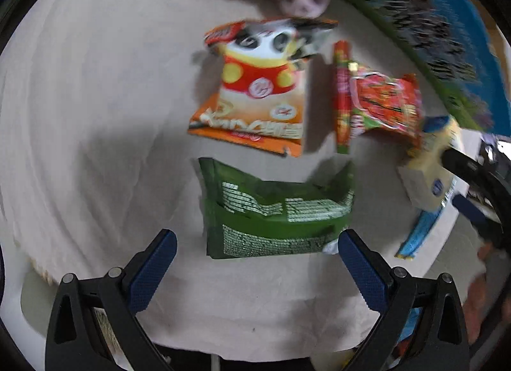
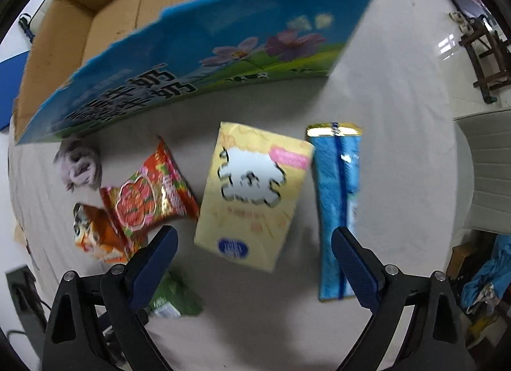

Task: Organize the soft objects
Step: 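Grasp the green snack bag with the left gripper while the right grasps the yellow tissue pack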

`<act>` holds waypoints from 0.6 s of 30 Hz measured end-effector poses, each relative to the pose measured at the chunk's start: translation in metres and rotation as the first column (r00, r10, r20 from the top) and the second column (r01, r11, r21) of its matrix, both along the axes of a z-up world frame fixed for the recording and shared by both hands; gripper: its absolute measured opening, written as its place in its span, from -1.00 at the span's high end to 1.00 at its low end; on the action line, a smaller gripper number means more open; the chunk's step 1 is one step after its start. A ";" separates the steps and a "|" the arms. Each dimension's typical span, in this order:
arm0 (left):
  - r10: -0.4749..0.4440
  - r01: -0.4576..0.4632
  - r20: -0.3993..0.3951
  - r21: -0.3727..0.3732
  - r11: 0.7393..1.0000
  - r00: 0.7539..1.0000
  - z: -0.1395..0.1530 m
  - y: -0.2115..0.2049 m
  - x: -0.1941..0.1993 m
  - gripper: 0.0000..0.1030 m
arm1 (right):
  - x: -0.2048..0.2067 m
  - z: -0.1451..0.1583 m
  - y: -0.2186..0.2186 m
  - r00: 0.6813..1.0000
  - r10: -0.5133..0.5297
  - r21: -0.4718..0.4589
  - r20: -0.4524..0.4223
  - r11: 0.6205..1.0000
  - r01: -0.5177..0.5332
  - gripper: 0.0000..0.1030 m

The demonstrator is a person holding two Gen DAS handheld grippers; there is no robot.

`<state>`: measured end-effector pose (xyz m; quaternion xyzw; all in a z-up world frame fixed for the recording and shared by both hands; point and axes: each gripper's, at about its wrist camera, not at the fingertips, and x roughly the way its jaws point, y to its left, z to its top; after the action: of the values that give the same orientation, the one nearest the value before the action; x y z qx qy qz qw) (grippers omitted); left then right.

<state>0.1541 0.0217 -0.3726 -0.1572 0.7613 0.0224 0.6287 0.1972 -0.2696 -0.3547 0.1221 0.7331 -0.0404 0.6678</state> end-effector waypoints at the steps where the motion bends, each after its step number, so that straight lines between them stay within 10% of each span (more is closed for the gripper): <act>1: -0.040 0.040 0.031 -0.017 0.999 0.999 0.006 -0.003 -0.002 -1.00 | 0.002 -0.004 0.004 1.000 0.027 -0.007 -0.010 1.000 -0.027 -0.89; 5: -0.371 0.359 0.107 0.112 0.926 0.923 0.023 -0.031 -0.013 -1.00 | 0.000 -0.012 0.014 0.991 0.126 -0.020 -0.044 0.992 -0.127 -0.89; 13: -0.688 0.666 0.046 0.212 0.715 0.724 -0.002 -0.095 -0.017 -0.89 | -0.023 -0.016 0.019 0.985 0.168 -0.050 -0.034 0.984 -0.169 -0.89; 16: -0.708 0.693 0.013 0.194 0.694 0.706 -0.016 -0.107 -0.020 -0.13 | -0.028 -0.016 0.017 0.989 0.147 -0.040 -0.026 0.988 -0.148 -0.89; 18: -0.682 0.673 -0.025 0.193 0.715 0.731 -0.028 -0.107 -0.022 0.00 | -0.030 -0.020 0.015 0.992 0.126 -0.044 -0.020 0.991 -0.127 -0.89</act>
<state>0.1319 -0.0852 -0.4005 0.1919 0.7451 -0.1409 0.6230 0.1671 -0.2549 -0.3746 0.0596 0.7439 -0.0156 0.6655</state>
